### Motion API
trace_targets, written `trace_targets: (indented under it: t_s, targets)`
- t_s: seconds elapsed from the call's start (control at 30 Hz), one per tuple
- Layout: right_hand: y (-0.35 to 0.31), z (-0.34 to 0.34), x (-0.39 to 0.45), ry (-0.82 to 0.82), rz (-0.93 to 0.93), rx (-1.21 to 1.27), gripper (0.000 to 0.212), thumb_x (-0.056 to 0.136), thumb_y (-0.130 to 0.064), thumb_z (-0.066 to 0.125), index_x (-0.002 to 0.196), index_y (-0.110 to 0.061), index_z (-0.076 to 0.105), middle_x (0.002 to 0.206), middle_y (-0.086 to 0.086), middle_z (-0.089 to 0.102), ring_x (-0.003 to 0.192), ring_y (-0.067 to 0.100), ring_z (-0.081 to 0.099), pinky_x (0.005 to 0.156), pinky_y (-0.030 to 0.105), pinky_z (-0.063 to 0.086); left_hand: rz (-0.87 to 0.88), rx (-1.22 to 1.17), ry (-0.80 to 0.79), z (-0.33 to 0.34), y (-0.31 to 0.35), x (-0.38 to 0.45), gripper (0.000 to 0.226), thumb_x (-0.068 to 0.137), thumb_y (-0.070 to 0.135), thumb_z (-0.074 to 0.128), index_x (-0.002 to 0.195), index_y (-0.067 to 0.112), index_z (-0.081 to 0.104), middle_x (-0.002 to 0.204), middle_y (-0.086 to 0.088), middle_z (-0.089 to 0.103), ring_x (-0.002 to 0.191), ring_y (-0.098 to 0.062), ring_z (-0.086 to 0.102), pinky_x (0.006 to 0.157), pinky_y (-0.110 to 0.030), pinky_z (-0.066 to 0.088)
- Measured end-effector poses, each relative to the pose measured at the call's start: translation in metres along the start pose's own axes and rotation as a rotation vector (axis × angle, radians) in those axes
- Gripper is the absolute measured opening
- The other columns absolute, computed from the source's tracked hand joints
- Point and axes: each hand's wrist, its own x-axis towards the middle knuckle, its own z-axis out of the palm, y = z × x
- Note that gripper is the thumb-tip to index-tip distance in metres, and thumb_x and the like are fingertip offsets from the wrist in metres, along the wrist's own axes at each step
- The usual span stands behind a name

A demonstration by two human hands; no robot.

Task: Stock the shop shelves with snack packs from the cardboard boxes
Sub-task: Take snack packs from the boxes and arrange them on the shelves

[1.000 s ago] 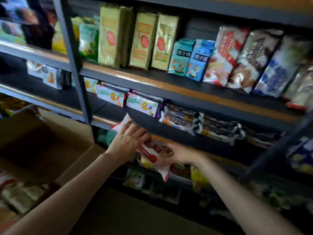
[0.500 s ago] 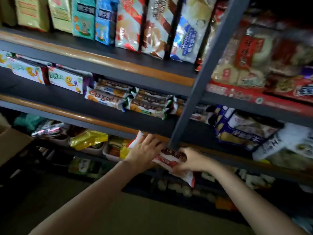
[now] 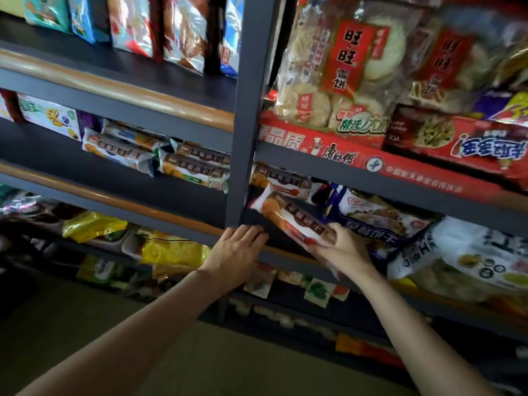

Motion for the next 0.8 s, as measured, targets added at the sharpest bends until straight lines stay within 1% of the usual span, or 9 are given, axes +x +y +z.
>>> trace_targets:
  t_s: [0.1, 0.2, 0.3, 0.4, 0.47, 0.57, 0.63, 0.73, 0.8]
  targets:
    - [-0.008, 0.032, 0.043, 0.030, -0.106, -0.118, 0.058, 0.080, -0.033, 0.072, 0.127, -0.010, 0.049, 0.125, 0.009, 0.059, 0.113, 0.025, 0.056, 0.089, 0.033, 0.048, -0.048, -0.038, -0.053, 0.016, 0.002, 0.003, 0.065, 0.040, 0.023, 0.086, 0.101, 0.009, 0.069, 0.104, -0.009, 0.068, 0.085, -0.026, 0.067, 0.065, -0.032, 0.055]
    - [-0.017, 0.063, 0.093, 0.053, -0.194, -0.328, 0.054, 0.084, -0.030, 0.066, 0.129, -0.010, 0.043, 0.140, 0.013, 0.042, 0.129, 0.034, 0.038, 0.105, 0.046, 0.034, -0.004, -0.030, -0.033, 0.026, 0.001, -0.002, 0.046, 0.052, 0.020, 0.073, 0.096, 0.010, 0.069, 0.097, -0.007, 0.068, 0.077, -0.025, 0.067, 0.059, -0.030, 0.054]
    - [-0.016, 0.087, 0.129, 0.138, -0.227, -0.416, 0.054, 0.086, -0.026, 0.062, 0.132, -0.007, 0.039, 0.144, 0.019, 0.034, 0.134, 0.039, 0.028, 0.109, 0.051, 0.026, 0.007, -0.026, -0.013, 0.032, -0.007, -0.008, 0.041, 0.063, 0.022, 0.045, 0.094, 0.009, 0.069, 0.092, -0.006, 0.066, 0.072, -0.024, 0.065, 0.058, -0.029, 0.054]
    - [-0.004, 0.099, 0.144, 0.249, -0.255, -0.428, 0.049, 0.088, -0.016, 0.059, 0.131, -0.003, 0.039, 0.142, 0.021, 0.037, 0.133, 0.039, 0.030, 0.109, 0.052, 0.027, 0.004, -0.016, 0.013, 0.035, -0.015, -0.012, 0.038, 0.061, 0.016, 0.061, 0.098, 0.009, 0.067, 0.095, -0.007, 0.064, 0.076, -0.025, 0.063, 0.062, -0.030, 0.054]
    - [0.002, 0.102, 0.147, 0.280, -0.274, -0.461, 0.047, 0.089, -0.010, 0.055, 0.132, -0.002, 0.038, 0.141, 0.023, 0.038, 0.133, 0.040, 0.032, 0.109, 0.053, 0.027, 0.004, -0.004, 0.016, 0.035, -0.015, -0.015, 0.036, 0.066, 0.018, 0.055, 0.099, 0.009, 0.065, 0.095, -0.006, 0.064, 0.078, -0.025, 0.063, 0.064, -0.031, 0.053]
    - [0.001, 0.100, 0.141, 0.317, -0.323, -0.320, 0.053, 0.088, -0.007, 0.053, 0.137, -0.003, 0.033, 0.143, 0.022, 0.035, 0.135, 0.038, 0.031, 0.110, 0.052, 0.027, -0.026, -0.022, -0.032, 0.034, -0.013, -0.019, 0.040, 0.070, 0.022, 0.038, 0.097, 0.009, 0.066, 0.092, -0.006, 0.064, 0.078, -0.026, 0.064, 0.064, -0.031, 0.052]
    - [-0.002, 0.094, 0.124, 0.348, -0.326, -0.126, 0.055, 0.089, -0.007, 0.052, 0.140, -0.006, 0.031, 0.144, 0.020, 0.033, 0.136, 0.034, 0.030, 0.111, 0.047, 0.029, -0.099, -0.084, -0.105, 0.031, -0.012, -0.021, 0.035, 0.072, 0.017, 0.046, 0.102, 0.008, 0.064, 0.097, -0.009, 0.064, 0.083, -0.031, 0.064, 0.068, -0.036, 0.053]
    - [-0.008, 0.085, 0.077, 0.448, -0.217, 0.245, 0.052, 0.086, 0.004, 0.052, 0.135, -0.006, 0.038, 0.137, 0.016, 0.038, 0.128, 0.026, 0.040, 0.104, 0.027, 0.037, -0.254, -0.245, -0.204, 0.022, -0.014, -0.025, 0.040, 0.082, 0.009, 0.056, 0.122, 0.008, 0.053, 0.117, -0.012, 0.055, 0.101, -0.037, 0.058, 0.082, -0.041, 0.046]
    - [-0.006, 0.087, 0.040, 0.510, -0.131, 0.393, 0.046, 0.085, 0.008, 0.051, 0.130, -0.002, 0.042, 0.128, 0.015, 0.045, 0.118, 0.024, 0.049, 0.096, 0.026, 0.042, -0.298, -0.284, -0.239, 0.019, -0.016, -0.032, 0.047, 0.087, 0.012, 0.053, 0.132, 0.009, 0.041, 0.127, -0.010, 0.049, 0.109, -0.035, 0.054, 0.087, -0.040, 0.042]
